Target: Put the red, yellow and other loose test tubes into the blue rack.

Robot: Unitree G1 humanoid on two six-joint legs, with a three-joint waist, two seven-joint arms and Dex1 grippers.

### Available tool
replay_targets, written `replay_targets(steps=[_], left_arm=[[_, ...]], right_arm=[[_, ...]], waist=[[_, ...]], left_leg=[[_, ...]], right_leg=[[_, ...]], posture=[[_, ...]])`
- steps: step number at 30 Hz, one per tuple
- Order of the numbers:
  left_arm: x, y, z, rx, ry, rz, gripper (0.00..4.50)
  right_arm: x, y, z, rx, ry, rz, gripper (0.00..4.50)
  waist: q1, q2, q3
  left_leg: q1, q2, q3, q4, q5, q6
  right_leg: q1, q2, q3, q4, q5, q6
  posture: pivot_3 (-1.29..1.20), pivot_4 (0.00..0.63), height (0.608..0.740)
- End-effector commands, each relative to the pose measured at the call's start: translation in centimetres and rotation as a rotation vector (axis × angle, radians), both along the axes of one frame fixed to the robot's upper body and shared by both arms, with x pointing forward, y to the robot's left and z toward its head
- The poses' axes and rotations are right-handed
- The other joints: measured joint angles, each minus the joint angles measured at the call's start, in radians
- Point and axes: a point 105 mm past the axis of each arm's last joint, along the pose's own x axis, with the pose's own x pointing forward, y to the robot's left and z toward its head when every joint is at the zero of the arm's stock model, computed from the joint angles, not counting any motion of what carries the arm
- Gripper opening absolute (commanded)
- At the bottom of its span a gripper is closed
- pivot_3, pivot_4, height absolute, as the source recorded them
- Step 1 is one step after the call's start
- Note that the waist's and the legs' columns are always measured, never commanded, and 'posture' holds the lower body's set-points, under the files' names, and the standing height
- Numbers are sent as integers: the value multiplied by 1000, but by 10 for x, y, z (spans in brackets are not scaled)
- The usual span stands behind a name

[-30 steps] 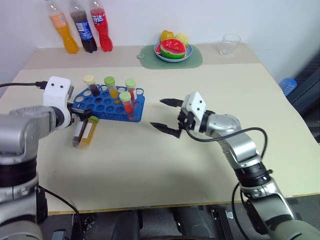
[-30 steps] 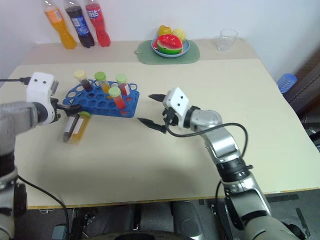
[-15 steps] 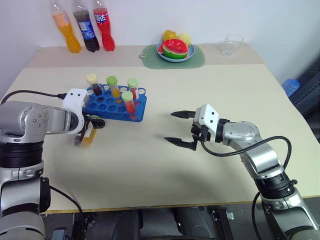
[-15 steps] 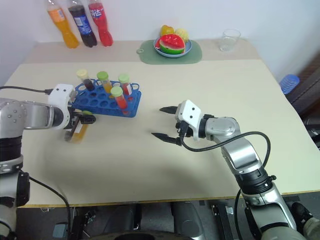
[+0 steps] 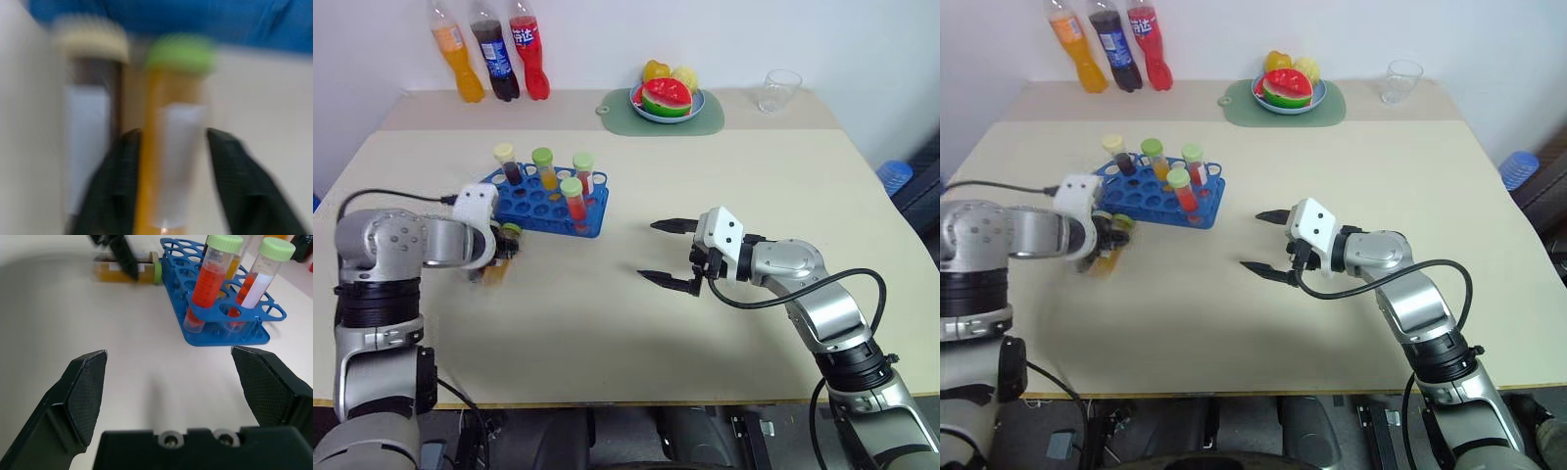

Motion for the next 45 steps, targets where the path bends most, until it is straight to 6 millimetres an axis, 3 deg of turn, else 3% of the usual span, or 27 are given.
replay_targets(steps=[1,10,12,16,19,22,24,26,31,35,38,41,45], left_arm=[[-1,3,3,7,-1,7,1257],[-2,4,5,23,-10,9,1257],[-3,5,7,38,-18,5,876],[-11,6,18,29,-57,-43,816],[-34,-4,46,3,-164,-211,816],[-41,-8,79,34,-422,-243,816],[-37,0,96,177,-613,-187,816],[-33,0,112,185,-800,-117,816],[-18,-38,126,130,-1173,-121,816],[0,-48,122,166,-1346,-41,816],[14,-56,105,175,-1409,-28,816],[23,-52,91,134,-1414,30,816],[36,-59,71,106,-1401,-14,816]], right_arm=[[-4,3,9,12,-52,19,4500],[-3,4,7,3,-56,17,4500],[-2,3,6,2,-57,16,4500],[-2,0,7,-3,-58,13,4500],[-2,-8,9,-11,-48,1,4500],[-1,-14,9,-12,-41,-9,4500],[0,-17,8,-7,-32,-20,4500],[1,-19,6,-7,-24,-27,4500],[3,-20,0,6,-2,-57,4500],[5,-22,-3,7,6,-75,4500],[5,-23,-1,16,3,-92,4500],[5,-24,1,20,-3,-102,4500],[4,-27,8,39,-10,-120,4500]], waist=[[1,0,0],[0,0,0],[-1,0,0],[-2,0,0],[-2,-1,1],[2,-1,1],[4,-1,1],[5,-1,1],[14,-2,1],[28,-2,1],[27,-2,1],[30,-2,1],[31,-2,1]], left_leg=[[0,0,0,0,0,0],[0,0,0,0,1,-1],[0,0,0,0,1,-1],[0,0,0,0,1,-1],[-1,0,0,0,1,-1],[-2,0,1,-1,1,-2],[-2,0,1,-1,1,-2],[0,0,1,-1,1,-2],[-1,-1,1,0,1,-2],[-1,-1,1,0,1,-2],[-1,-1,1,0,1,-1],[-1,-1,2,0,1,-1],[-1,-1,1,0,1,-1]], right_leg=[[0,0,0,0,0,0],[0,0,0,0,0,0],[0,0,0,0,0,0],[0,0,0,0,0,0],[-1,0,0,0,0,0],[-1,-1,0,-1,0,0],[-1,-1,0,-2,0,0],[0,-1,0,-2,0,0],[2,0,0,-4,0,0],[2,0,0,-4,0,0],[2,0,1,-4,0,0],[2,0,1,-4,0,0],[2,0,0,-3,0,0]], posture=[[0,150,734],[0,150,734],[0,150,734],[0,150,734],[0,150,734],[0,150,734],[0,150,734],[0,150,734],[0,150,734],[0,150,734],[0,150,734],[0,150,734],[0,150,734]])
